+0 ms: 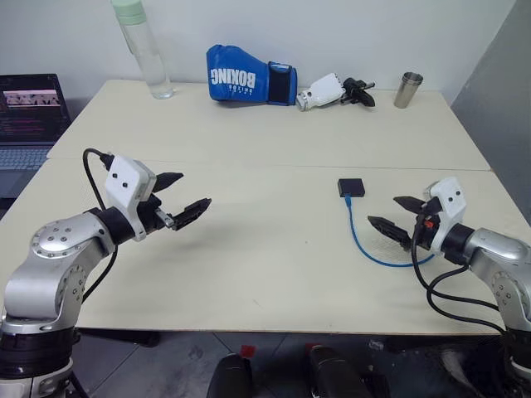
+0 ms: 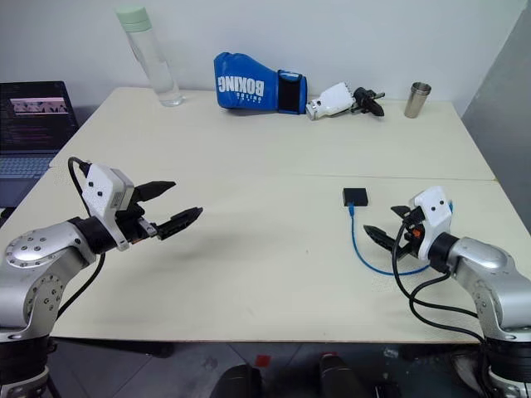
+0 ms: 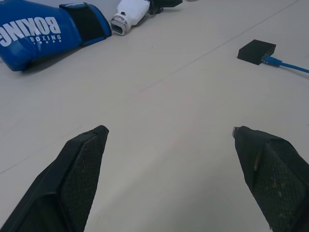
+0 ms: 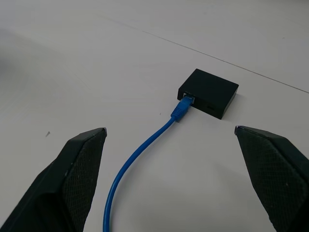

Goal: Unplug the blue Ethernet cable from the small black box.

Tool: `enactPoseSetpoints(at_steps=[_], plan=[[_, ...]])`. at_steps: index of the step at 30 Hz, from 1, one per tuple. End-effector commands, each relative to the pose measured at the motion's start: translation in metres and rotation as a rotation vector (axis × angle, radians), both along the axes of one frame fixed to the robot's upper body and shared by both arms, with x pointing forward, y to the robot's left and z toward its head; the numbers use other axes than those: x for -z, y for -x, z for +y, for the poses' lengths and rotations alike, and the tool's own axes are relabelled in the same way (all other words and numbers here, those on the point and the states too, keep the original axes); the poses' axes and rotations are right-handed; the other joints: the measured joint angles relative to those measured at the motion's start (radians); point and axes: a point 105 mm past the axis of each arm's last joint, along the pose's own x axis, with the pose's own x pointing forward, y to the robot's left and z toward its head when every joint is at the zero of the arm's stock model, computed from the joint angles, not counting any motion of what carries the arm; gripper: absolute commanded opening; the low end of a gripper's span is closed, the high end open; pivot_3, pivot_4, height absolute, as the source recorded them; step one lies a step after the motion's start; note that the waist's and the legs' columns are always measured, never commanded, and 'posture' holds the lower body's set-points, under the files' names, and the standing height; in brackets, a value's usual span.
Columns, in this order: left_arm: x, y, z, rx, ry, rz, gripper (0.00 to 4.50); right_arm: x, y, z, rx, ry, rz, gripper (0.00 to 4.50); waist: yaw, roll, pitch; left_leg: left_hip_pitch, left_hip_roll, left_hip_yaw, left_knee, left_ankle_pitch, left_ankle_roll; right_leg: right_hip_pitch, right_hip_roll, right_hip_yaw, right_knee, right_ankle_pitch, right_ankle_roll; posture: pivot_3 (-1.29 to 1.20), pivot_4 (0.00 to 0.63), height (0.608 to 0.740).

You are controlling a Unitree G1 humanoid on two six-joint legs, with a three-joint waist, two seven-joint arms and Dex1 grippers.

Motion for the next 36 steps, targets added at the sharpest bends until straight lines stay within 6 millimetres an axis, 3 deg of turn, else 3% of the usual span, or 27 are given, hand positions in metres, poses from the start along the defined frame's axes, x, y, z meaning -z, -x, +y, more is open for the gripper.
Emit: enactPoseSetpoints(at_steps=[1, 16, 25, 30, 36], plan=[[-0.014, 0.006, -0.008, 0.051, -0.001, -0.051, 4.4, -0.018, -0.001, -0.002, -0.01, 0.007, -0.066, 4.5, 0.0, 0.0, 0.0, 0.0, 0.0, 0.0, 0.0, 0.0, 0.0, 0.0, 0.0, 0.0, 0.0, 0.0, 0.0, 0.0, 0.15, 0.74], [-0.015, 0.006, -0.015, 0.077, -0.017, -0.034, 4.4, -0.02, 0.002, -0.005, -0.001, -0.012, -0.059, 4.5, 0.0, 0.0, 0.0, 0.0, 0.0, 0.0, 0.0, 0.0, 0.0, 0.0, 0.0, 0.0, 0.0, 0.0, 0.0, 0.0, 0.15, 0.74], [-0.022, 0.019, -0.039, 0.288, 0.064, 0.002, 4.4, -0.027, 0.009, 0.003, -0.022, -0.06, -0.048, 4.5, 0.0, 0.0, 0.0, 0.0, 0.0, 0.0, 0.0, 0.0, 0.0, 0.0, 0.0, 0.0, 0.0, 0.0, 0.0, 0.0, 0.15, 0.74], [-0.021, 0.022, -0.062, 0.374, 0.031, 0.002, 4.4, -0.014, 0.006, 0.014, 0.029, -0.054, -0.024, 4.5, 0.0, 0.0, 0.0, 0.0, 0.0, -0.001, 0.0, 0.0, 0.0, 0.001, 0.0, 0.0, 0.0, 0.0, 0.0, 0.0, 0.15, 0.74], [-0.004, 0.021, -0.091, 0.476, -0.033, 0.013, 4.4, 0.021, -0.025, 0.05, 0.214, -0.069, -0.03, 4.5, -0.007, -0.001, -0.001, 0.001, 0.0, 0.0, 0.0, 0.001, -0.001, 0.0, 0.001, 0.002, 0.001, 0.0, 0.0, 0.0, 0.15, 0.74]])
